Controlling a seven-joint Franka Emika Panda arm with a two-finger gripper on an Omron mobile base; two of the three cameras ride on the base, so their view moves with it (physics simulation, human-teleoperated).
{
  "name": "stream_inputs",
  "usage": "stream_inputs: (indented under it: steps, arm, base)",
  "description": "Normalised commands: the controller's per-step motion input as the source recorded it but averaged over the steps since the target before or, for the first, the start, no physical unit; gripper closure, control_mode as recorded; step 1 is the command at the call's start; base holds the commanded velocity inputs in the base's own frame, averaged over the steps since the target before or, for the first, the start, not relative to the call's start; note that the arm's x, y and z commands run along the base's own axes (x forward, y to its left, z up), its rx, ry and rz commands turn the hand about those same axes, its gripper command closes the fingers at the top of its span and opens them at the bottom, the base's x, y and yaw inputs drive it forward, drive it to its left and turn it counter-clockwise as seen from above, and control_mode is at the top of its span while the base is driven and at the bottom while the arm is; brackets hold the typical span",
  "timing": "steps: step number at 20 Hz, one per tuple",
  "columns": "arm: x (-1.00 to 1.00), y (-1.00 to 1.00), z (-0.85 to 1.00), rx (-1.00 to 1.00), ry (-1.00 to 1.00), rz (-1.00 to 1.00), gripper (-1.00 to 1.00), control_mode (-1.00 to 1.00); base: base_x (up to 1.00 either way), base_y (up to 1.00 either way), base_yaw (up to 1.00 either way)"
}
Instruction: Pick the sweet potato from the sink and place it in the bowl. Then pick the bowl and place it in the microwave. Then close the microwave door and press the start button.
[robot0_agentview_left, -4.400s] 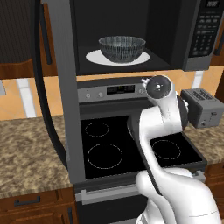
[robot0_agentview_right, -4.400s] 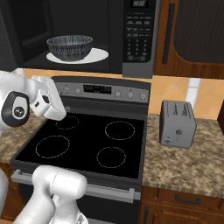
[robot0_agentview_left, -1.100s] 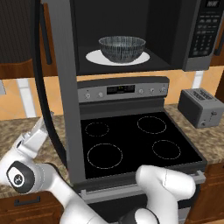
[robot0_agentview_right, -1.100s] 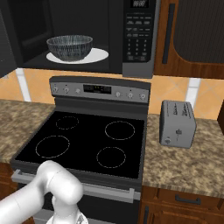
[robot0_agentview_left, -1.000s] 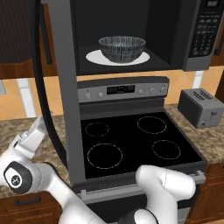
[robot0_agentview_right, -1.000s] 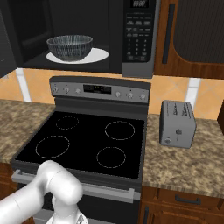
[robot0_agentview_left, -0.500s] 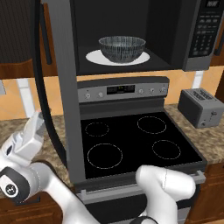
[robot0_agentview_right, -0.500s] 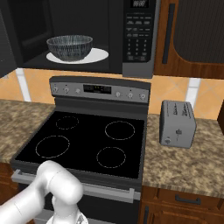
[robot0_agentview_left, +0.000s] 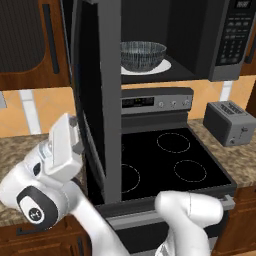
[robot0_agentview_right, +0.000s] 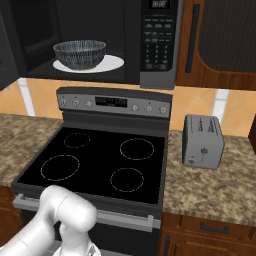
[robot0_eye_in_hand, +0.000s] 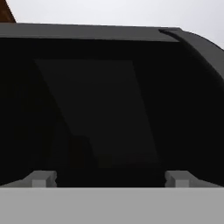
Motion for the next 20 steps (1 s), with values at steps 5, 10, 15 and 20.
stream_inputs:
  steps: [5,10,15,20]
  arm:
    - [-0.29,-0.90,0.49,0.08,-0.04,0.08,-1.00,-1.00]
    - [-0.20,-0.93,0.50,0.11,0.00,0.13,-1.00,-1.00]
    - [-0.08,-0.90,0.30,0.12,0.00,0.23,-1.00,-1.00]
    - [0.00,-0.90,0.32,0.14,0.00,0.32,-1.00,-1.00]
  base:
    - [0.00,0.00,0.00]
    - [0.00,0.00,0.00]
    - [0.00,0.00,0.00]
    - [0.00,0.00,0.00]
